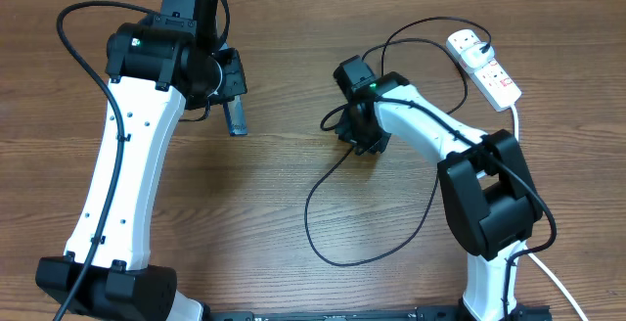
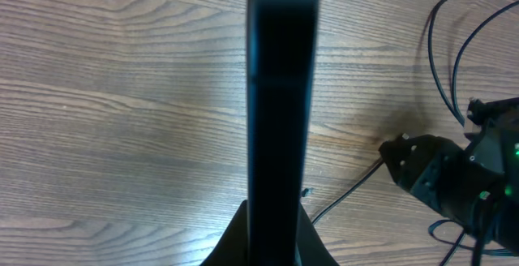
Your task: Plug charger to phone and switch on socket
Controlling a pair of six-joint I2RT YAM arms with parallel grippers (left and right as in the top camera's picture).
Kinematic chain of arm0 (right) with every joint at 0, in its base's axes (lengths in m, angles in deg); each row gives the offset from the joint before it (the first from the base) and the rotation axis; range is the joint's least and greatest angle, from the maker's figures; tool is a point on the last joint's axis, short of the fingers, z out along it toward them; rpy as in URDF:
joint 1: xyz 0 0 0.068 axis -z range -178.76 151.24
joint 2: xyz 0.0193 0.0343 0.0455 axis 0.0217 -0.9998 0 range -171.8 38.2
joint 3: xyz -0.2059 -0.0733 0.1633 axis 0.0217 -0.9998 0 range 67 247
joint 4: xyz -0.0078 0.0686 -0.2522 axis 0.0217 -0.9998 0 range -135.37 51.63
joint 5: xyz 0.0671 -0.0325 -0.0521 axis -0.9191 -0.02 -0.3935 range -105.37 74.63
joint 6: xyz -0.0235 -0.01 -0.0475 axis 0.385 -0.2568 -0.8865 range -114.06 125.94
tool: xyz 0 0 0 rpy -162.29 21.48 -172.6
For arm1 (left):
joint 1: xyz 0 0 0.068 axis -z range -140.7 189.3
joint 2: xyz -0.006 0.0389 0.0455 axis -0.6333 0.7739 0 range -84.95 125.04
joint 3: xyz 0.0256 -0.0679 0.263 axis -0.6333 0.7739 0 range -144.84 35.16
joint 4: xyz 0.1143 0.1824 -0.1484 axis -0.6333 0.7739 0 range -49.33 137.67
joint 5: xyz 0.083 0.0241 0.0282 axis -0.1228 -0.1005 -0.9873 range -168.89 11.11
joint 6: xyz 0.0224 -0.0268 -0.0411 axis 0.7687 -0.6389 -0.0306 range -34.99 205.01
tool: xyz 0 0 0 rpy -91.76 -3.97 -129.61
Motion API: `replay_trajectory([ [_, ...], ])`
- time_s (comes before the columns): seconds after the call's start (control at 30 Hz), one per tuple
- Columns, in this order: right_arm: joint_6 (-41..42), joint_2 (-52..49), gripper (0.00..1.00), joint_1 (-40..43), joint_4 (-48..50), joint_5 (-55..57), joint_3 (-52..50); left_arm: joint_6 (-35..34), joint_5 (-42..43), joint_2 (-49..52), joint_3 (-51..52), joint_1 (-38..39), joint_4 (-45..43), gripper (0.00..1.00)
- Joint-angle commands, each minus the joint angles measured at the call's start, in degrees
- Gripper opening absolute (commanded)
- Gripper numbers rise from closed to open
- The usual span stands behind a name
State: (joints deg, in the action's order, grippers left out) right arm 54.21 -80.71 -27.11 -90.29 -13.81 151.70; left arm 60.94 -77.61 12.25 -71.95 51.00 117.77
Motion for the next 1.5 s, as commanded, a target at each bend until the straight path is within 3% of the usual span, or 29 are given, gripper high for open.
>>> replay_trajectory([
  [0.0,2.78,-0.72,0.35,-0.46,0.0,2.97,-0.44,-0.74,0.24,-0.79,-0.17,0.07,0.07,0.04],
  [0.67,2.75,-0.74,0.34,0.11,1.6,2.69,-3.19,-0.79,0.24,-0.79,-0.17,0.07,0.22,0.04],
  [1.13,2.73,-0.74,0.19,-0.24,2.21,3.13,-3.34,-0.76,0.22,-0.79,-0.17,0.07,0.22,0.04],
  [1.47,1.77,-0.74,0.17,-0.24,3.89,4.02,-3.34,-0.76,0.24,-0.79,-0.17,0.07,0.2,0.05],
])
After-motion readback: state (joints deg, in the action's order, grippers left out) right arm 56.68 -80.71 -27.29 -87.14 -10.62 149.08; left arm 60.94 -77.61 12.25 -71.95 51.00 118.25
